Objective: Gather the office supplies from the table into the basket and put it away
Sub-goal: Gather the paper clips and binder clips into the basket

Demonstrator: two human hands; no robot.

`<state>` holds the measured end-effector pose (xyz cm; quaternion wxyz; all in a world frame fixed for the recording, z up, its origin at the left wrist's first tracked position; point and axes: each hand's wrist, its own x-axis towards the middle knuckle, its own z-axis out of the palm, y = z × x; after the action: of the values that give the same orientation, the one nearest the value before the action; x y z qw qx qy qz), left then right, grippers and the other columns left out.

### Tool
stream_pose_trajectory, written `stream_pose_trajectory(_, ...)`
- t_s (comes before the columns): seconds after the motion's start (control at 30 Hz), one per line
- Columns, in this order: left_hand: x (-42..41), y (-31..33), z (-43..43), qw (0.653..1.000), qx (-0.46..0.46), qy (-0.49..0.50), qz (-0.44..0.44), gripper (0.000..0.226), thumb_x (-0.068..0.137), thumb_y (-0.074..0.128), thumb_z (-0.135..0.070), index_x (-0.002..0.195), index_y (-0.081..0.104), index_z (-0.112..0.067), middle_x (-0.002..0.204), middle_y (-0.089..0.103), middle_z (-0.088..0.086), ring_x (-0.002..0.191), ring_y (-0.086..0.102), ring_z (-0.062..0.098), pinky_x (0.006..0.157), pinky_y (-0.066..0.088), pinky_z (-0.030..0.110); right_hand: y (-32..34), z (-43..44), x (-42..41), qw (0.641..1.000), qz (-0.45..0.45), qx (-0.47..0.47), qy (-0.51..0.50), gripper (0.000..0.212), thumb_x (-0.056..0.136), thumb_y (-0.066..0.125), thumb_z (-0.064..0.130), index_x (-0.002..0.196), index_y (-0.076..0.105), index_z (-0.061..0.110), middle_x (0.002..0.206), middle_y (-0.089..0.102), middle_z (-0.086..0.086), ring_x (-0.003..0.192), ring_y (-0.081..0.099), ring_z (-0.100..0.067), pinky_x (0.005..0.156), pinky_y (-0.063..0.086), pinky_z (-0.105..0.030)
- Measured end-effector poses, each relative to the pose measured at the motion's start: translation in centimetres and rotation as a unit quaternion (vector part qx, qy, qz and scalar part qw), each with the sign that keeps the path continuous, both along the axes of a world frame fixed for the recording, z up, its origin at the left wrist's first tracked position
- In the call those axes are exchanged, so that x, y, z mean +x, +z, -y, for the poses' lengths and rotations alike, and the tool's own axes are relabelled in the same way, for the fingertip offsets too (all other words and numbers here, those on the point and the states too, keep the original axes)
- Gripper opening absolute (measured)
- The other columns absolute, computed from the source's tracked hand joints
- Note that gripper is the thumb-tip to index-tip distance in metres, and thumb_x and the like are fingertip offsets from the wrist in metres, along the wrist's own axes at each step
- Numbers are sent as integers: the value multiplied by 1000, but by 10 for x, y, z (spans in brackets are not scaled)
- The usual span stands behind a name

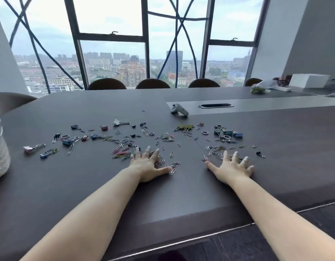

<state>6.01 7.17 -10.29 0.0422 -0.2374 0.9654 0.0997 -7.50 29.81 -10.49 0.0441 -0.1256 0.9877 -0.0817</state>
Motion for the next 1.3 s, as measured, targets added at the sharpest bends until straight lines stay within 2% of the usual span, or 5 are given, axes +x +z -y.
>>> stream_pose_trajectory(0.43,-65,-1,40,985,33,-96,-142,81,78,35,-73,143,28,-25,153,23,-6,143,14,9,118,9,38,5,77,-54,932,-34,-171,319,35,93,47,25,127,53,27,146,41,6,136,35,-11,110,28,-25)
stream_pose_trajectory(0.6,-53,3,33,982,36,-127,-137,111,49,3,-97,142,23,-38,151,17,-20,142,1,2,118,0,46,6,79,-55,924,-48,-277,260,37,90,54,29,127,53,25,146,40,6,134,38,-13,111,26,-31)
stream_pose_trajectory(0.8,-51,3,8,979,-31,-202,16,120,37,17,-98,141,-11,-44,146,-21,-21,138,-27,9,113,-12,53,3,68,-63,991,5,-72,116,76,87,28,65,148,11,23,158,2,-4,146,-4,-25,113,-2,-57)
stream_pose_trajectory(1.13,-66,-2,17,977,-3,-123,-175,60,87,39,-59,137,40,-25,146,38,-4,135,33,17,111,25,32,9,64,-59,936,27,-270,224,51,94,39,46,138,39,20,148,39,-2,137,33,-18,110,27,-33)
stream_pose_trajectory(1.3,-55,1,15,987,-19,-114,-113,123,40,-2,-97,143,22,-36,156,9,-10,144,-7,13,114,-2,52,16,30,-73,991,-73,-98,45,66,87,34,63,142,27,27,158,8,-6,143,2,-38,112,4,-60)
